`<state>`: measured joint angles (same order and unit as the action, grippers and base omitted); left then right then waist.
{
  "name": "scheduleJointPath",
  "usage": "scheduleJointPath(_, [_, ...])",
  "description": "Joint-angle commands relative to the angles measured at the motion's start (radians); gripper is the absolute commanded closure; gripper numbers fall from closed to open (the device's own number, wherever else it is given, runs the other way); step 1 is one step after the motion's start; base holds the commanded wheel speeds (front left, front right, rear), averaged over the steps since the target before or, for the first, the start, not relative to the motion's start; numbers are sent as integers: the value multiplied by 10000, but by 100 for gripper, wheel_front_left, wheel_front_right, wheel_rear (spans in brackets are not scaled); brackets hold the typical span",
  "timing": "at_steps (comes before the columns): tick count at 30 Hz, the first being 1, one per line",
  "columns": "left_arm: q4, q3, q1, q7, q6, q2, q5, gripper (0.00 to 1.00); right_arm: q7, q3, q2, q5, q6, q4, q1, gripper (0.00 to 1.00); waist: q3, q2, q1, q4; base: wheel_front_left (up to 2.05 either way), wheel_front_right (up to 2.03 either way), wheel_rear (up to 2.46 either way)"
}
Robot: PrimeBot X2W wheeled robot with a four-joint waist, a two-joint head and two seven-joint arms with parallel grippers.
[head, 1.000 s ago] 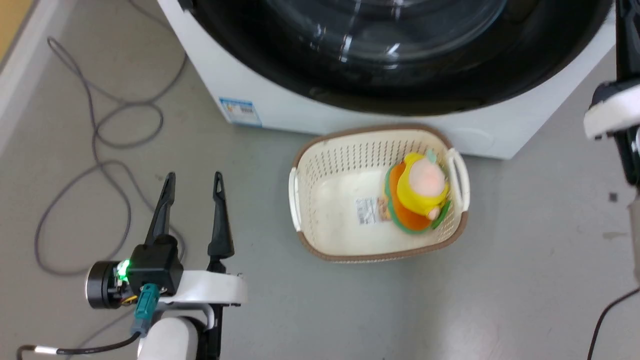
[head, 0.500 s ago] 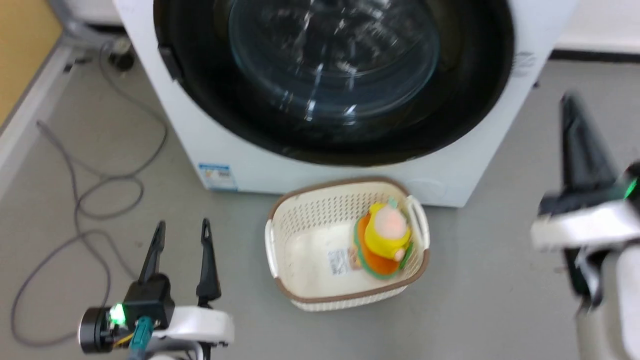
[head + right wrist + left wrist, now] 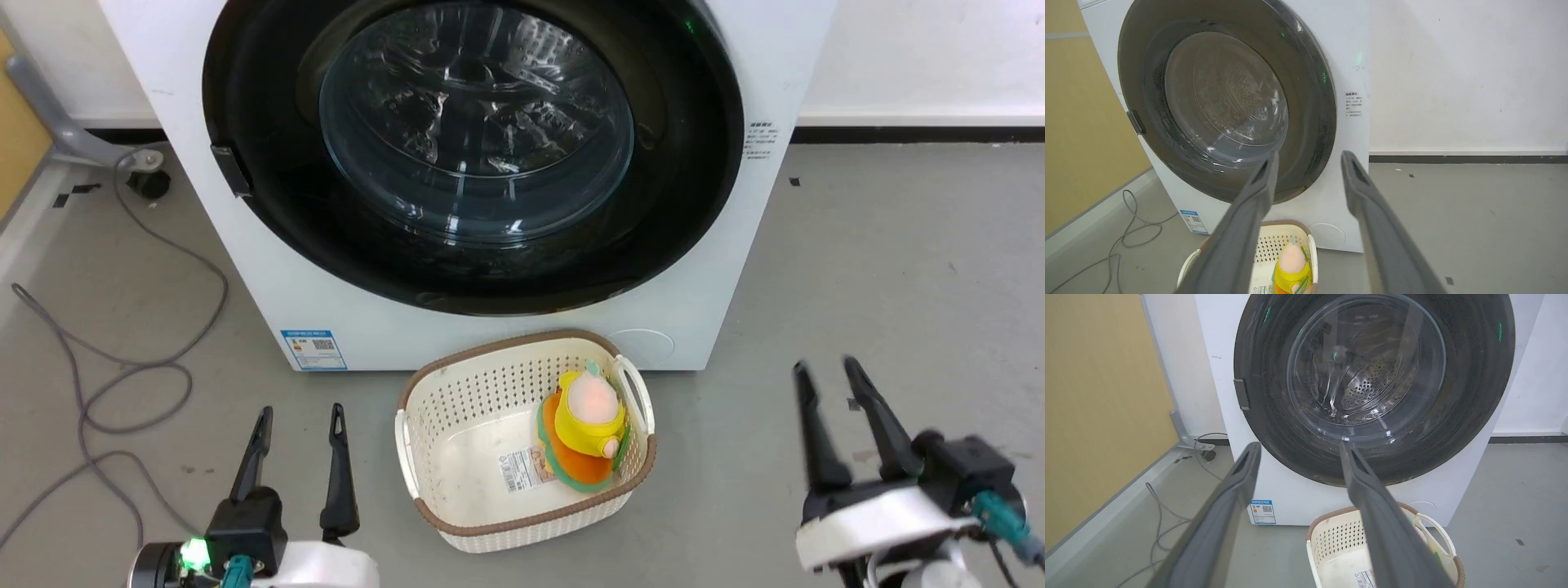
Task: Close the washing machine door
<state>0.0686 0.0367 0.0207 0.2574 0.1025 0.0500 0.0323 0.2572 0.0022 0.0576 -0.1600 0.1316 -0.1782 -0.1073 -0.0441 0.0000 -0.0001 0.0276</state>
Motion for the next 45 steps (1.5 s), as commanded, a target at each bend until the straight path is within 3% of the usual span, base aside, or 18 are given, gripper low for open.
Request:
scheduleJointPath(1, [22,-2,188,44,-33,23,-83,0,46,29,-63,-44,-9,-29,275,0,59,0,1,11,0,0,0])
scheduleJointPath(10, [191,1,369,44,-96,18,-1,0,46,217,-71,-135,-9,301,920,0,200,0,1,-62,0,0,0])
scheduleJointPath(11, [179,15,226,-2,-91,0,-16,100,-2,205,-25,-167,-2,264,802,100,202,0,1,-62,0,0,0])
scheduleJointPath(45, [-30,-67,118,-642,-319,-2,-91,100,-638,141,-35,263,-2,630,857,100,264,0,1,-115,0,0,0])
